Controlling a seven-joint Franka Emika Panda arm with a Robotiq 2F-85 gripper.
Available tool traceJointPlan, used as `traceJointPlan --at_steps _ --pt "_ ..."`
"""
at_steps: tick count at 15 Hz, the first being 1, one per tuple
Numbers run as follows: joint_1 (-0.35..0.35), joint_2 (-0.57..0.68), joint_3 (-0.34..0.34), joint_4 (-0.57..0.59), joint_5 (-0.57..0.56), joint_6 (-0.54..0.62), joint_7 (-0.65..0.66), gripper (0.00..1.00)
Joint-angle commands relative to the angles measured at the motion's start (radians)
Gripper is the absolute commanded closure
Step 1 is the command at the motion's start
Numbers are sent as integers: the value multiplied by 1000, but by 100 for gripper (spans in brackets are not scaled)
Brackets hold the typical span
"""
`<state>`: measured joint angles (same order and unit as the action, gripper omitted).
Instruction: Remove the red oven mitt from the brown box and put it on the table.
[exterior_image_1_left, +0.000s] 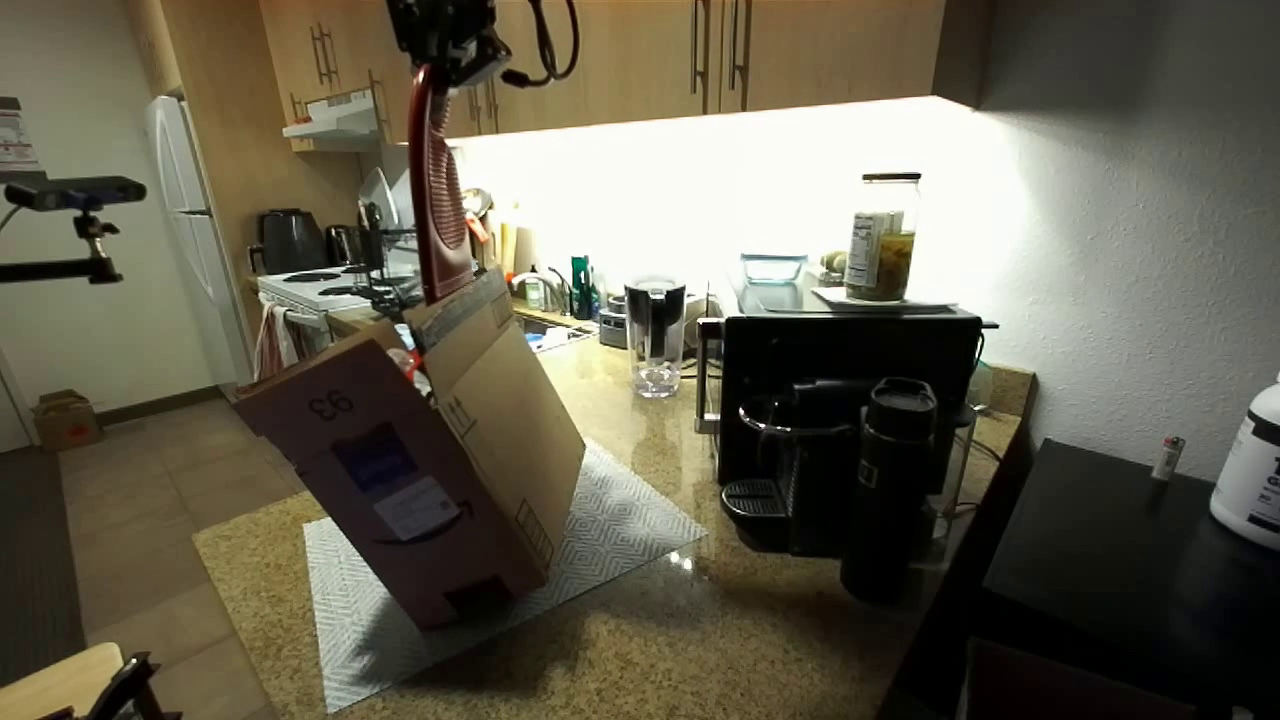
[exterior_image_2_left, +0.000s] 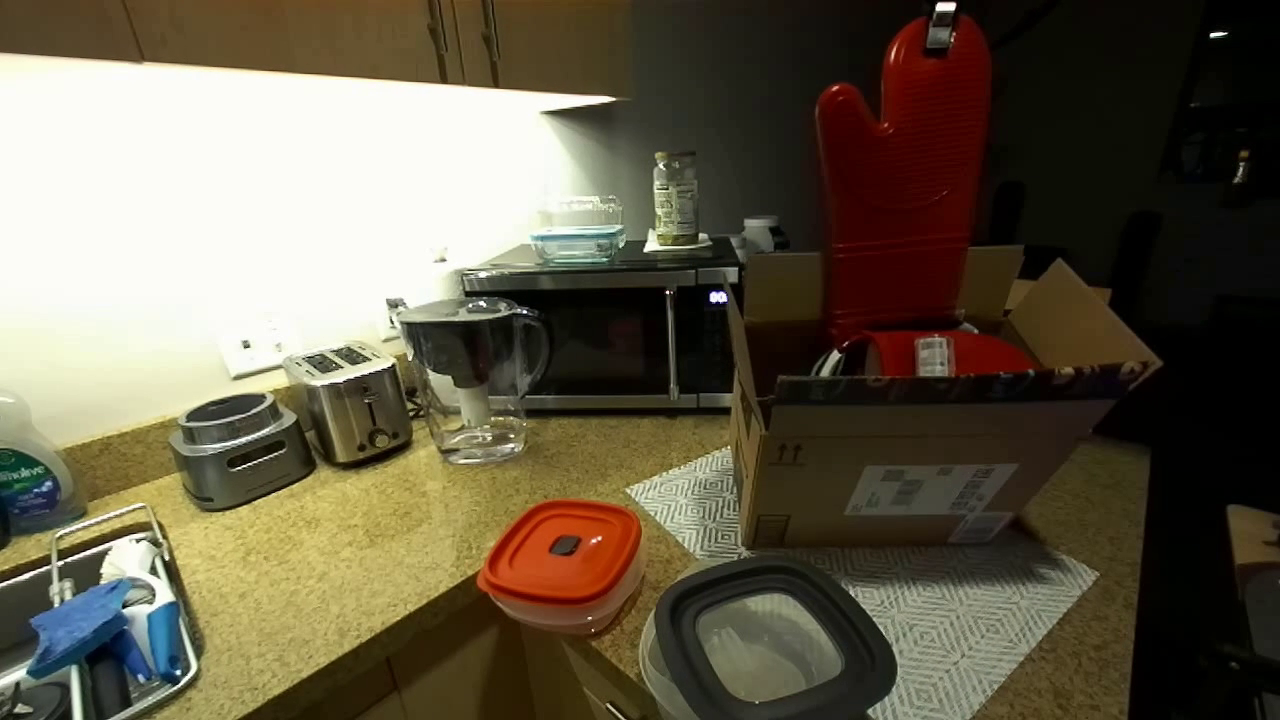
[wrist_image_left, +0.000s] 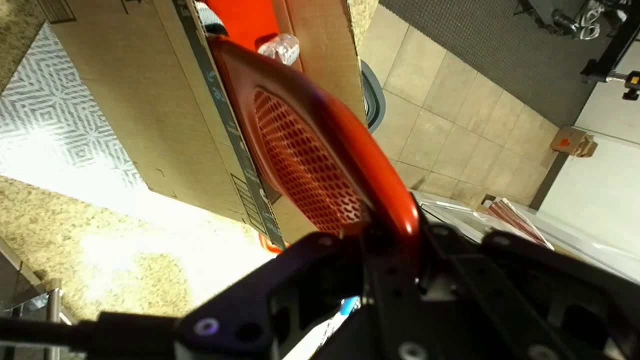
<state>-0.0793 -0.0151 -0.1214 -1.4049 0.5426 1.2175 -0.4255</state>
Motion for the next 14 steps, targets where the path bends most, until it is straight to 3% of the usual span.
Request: traceJointPlan --at_steps 1,14 --pt "-6 -30 6 7 -22 30 27 97" --pt "28 -95 37 -55 -159 198 94 97"
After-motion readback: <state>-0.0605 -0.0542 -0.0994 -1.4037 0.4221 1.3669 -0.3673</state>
